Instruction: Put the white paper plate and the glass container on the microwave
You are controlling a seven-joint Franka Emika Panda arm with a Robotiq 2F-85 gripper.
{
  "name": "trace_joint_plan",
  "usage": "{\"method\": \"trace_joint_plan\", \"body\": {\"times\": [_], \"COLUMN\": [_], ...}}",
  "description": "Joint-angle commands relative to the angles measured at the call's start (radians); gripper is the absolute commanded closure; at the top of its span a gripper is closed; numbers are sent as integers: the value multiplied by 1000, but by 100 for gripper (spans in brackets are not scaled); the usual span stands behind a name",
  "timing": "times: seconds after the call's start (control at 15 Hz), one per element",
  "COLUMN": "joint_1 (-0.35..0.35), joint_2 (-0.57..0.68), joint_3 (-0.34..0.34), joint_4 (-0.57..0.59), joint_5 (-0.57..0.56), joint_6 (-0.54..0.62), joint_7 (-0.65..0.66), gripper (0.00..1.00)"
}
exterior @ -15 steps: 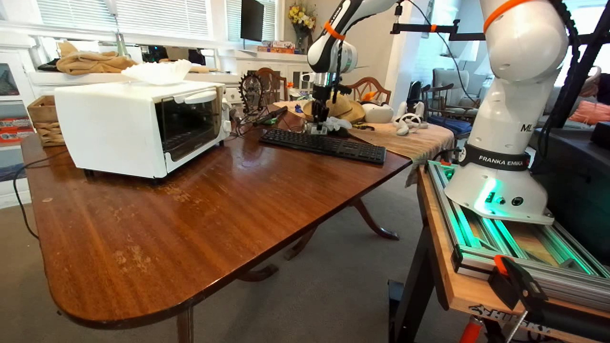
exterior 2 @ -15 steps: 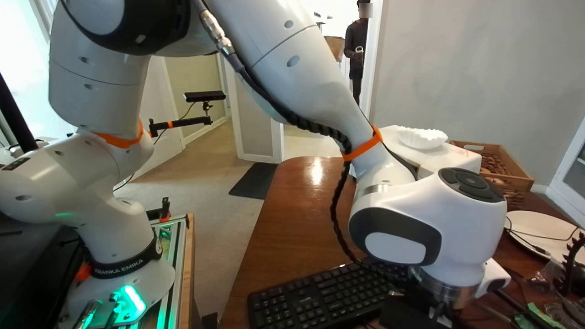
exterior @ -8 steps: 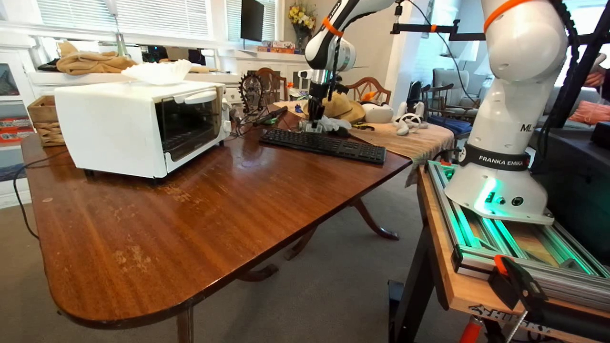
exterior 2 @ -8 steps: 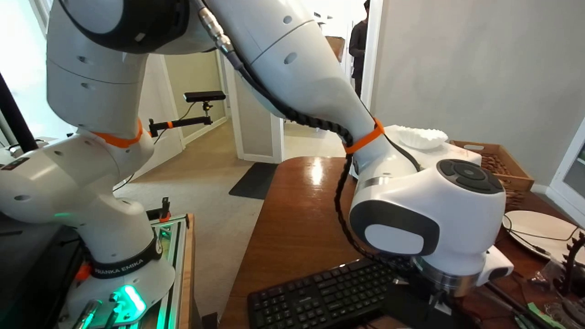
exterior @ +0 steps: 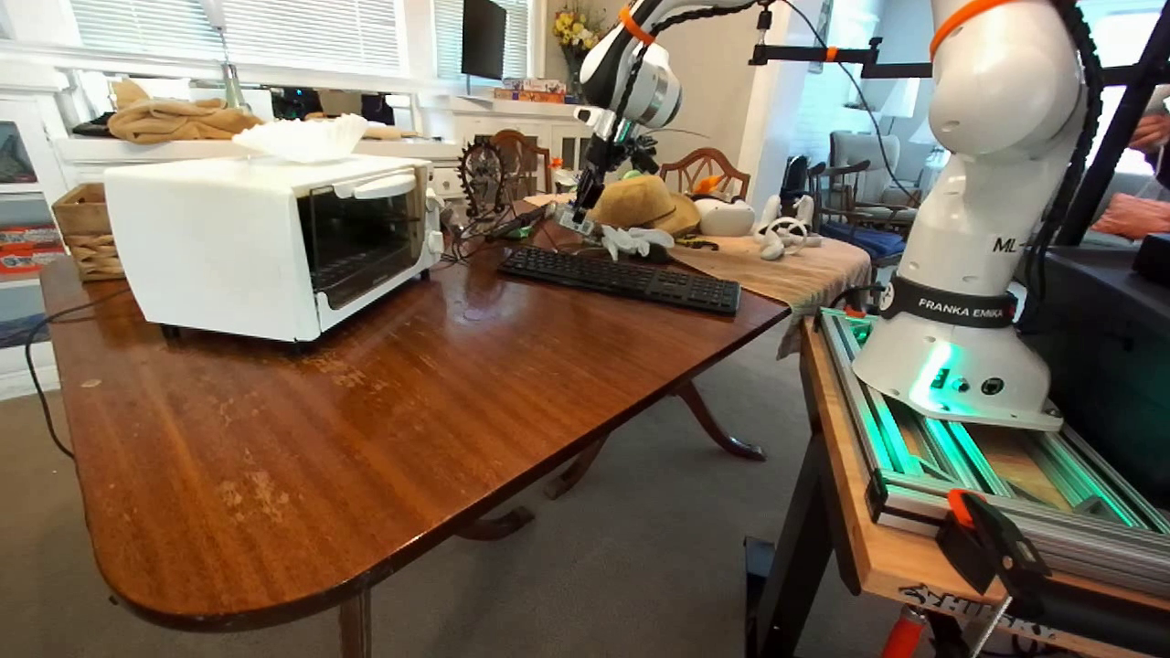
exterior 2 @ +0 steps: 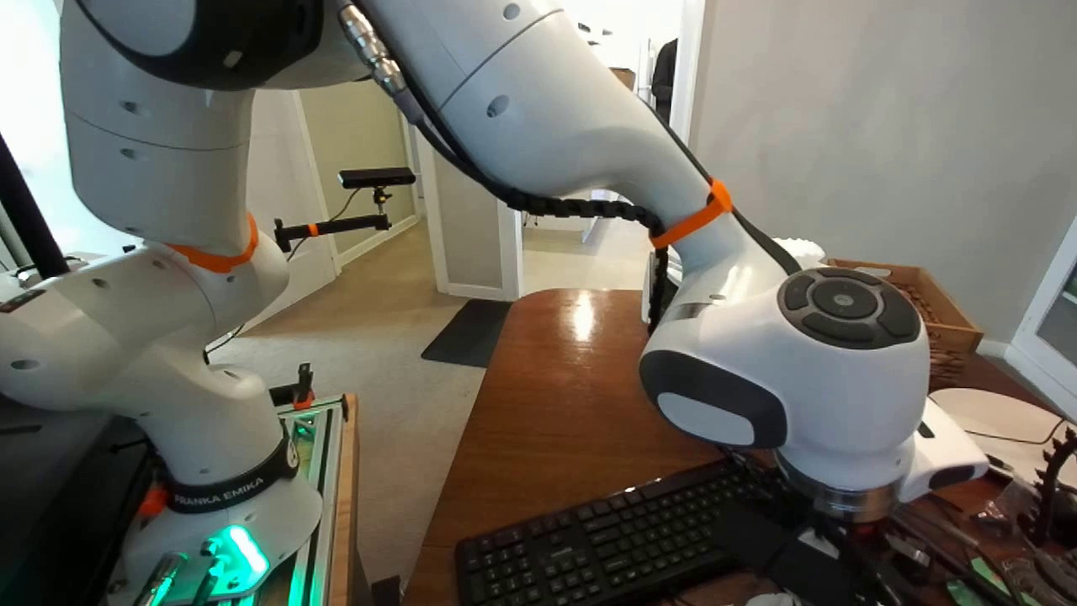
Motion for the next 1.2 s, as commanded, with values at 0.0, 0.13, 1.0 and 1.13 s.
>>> {"method": "trace_joint_plan", "body": {"times": [0.0,0.13,1.0,1.13], "joint_1": [-109,-185,-350,-347], "joint_2": [-54,-75,-327,-357], "joint_3": [146,258,627,627], "joint_4": [-46,-44,-33,-58], "joint_5": [224,388,1261,1283], "joint_6": [119,174,143,114], "joint_7": [-179,-315,-1109,-1131], "gripper": [76,76,76,76]}}
